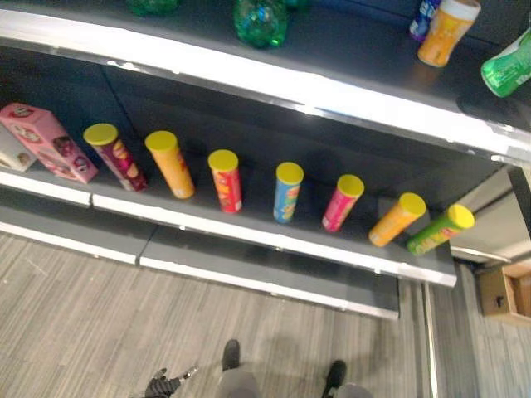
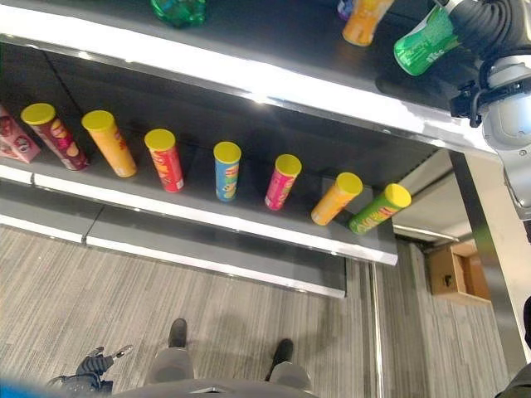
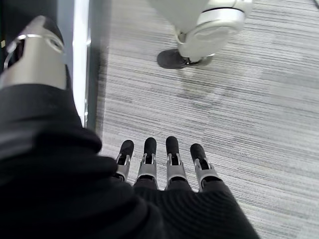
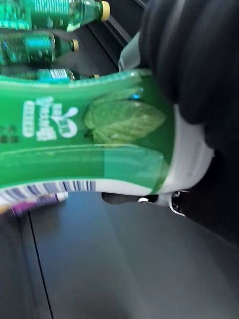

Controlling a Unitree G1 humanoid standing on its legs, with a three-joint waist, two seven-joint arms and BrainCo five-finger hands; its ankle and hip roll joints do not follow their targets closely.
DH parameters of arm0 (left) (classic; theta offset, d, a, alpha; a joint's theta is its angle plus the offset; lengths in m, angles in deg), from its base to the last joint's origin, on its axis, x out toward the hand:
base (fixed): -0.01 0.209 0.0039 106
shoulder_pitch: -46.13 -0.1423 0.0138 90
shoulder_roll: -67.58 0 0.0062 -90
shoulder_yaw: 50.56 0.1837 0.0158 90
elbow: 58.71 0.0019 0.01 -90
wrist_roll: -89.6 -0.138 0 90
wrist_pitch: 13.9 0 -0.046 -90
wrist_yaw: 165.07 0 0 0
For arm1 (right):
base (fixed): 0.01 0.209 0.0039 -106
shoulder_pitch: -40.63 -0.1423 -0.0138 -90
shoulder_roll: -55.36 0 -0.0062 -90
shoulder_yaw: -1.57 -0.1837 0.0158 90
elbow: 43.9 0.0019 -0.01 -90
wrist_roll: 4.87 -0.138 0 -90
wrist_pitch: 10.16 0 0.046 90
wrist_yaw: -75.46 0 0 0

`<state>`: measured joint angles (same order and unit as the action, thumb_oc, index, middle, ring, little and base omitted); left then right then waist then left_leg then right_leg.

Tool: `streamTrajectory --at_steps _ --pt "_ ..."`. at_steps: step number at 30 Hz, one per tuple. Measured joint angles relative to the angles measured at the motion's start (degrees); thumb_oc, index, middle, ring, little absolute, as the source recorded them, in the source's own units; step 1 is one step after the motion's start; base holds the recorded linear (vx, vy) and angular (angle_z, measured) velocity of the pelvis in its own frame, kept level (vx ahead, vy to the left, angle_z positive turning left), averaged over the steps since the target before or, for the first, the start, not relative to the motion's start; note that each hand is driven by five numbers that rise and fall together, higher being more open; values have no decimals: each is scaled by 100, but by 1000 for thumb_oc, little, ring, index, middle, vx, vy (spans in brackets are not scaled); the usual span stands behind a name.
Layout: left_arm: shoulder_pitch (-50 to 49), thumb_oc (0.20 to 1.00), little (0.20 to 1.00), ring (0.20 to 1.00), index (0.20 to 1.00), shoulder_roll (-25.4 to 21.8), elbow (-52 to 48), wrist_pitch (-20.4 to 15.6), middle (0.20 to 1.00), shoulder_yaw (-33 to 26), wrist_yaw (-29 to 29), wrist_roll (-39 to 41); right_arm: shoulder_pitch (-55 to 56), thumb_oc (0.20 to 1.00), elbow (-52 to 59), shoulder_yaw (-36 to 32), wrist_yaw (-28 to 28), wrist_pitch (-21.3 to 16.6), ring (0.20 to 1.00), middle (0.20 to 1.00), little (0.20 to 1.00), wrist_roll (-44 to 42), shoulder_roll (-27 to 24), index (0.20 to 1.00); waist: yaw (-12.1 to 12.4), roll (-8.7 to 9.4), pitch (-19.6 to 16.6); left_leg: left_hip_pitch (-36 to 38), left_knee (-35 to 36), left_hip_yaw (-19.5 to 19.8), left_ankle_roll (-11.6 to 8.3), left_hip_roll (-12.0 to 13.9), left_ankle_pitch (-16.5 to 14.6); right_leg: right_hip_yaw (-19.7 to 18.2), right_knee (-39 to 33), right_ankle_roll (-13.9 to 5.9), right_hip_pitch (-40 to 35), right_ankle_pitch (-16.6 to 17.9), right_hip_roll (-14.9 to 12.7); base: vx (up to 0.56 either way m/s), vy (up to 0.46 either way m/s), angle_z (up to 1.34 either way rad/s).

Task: Put the goods on the table back onto the shelves and tidy them up.

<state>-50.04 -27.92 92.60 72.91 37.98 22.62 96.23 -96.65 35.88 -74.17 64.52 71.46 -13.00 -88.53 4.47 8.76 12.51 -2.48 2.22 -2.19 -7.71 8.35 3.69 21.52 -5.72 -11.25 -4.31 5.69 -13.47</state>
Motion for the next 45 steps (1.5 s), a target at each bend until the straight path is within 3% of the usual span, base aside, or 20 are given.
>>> streamTrajectory --at_steps 5,7,8,11,17,33,45 --pt "12 1000 1000 1000 1000 -9 3 0 1000 -4 -2 2 -868 200 -456 1164 284 -37 200 200 200 -124 -268 200 67 9 -44 -2 22 21 10 -34 19 17 3 5 0 8 -30 22 -36 3" --pt "17 1000 1000 1000 1000 -9 119 -6 1000 -4 -5 7 -1840 200 -1136 2352 413 68 200 200 200 98 -271 200 74 -40 -188 69 68 -12 13 -40 24 8 2 -2 -35 4 -41 28 -31 -4" --pt "5 1000 1000 1000 1000 -9 158 -1 1000 -10 -4 10 -1881 200 -1199 2383 410 82 200 200 200 136 -271 200 73 -58 -275 72 83 -11 13 -44 23 11 2 -6 -31 -1 -43 26 -33 0" --pt "-6 1000 1000 1000 1000 27 515 7 1000 3 -17 186 -2564 200 -1933 3086 527 125 200 200 200 385 102 200 75 -211 -445 163 143 -29 19 -75 26 13 -18 -15 -96 -9 -89 11 -12 -1" --pt "-111 1000 1000 1000 1000 56 427 6 1000 120 -28 215 -2496 200 -2150 3082 661 317 200 200 200 671 289 200 27 -590 -751 215 287 54 47 -82 133 83 1 -18 -141 -10 -71 47 10 6" --pt "-244 1000 1000 1000 1000 107 356 6 1000 122 -136 212 -1601 200 -849 2434 795 175 200 200 200 535 305 200 -67 -329 -792 148 297 120 52 -81 164 160 -8 -19 -114 -12 -67 5 7 2" --pt "-241 1000 1000 1000 1000 114 364 2 1000 128 -132 213 -1601 200 -962 2437 872 141 200 200 200 533 613 200 47 -271 -740 131 297 120 50 -83 163 168 -23 -22 -104 -16 -73 0 0 0"
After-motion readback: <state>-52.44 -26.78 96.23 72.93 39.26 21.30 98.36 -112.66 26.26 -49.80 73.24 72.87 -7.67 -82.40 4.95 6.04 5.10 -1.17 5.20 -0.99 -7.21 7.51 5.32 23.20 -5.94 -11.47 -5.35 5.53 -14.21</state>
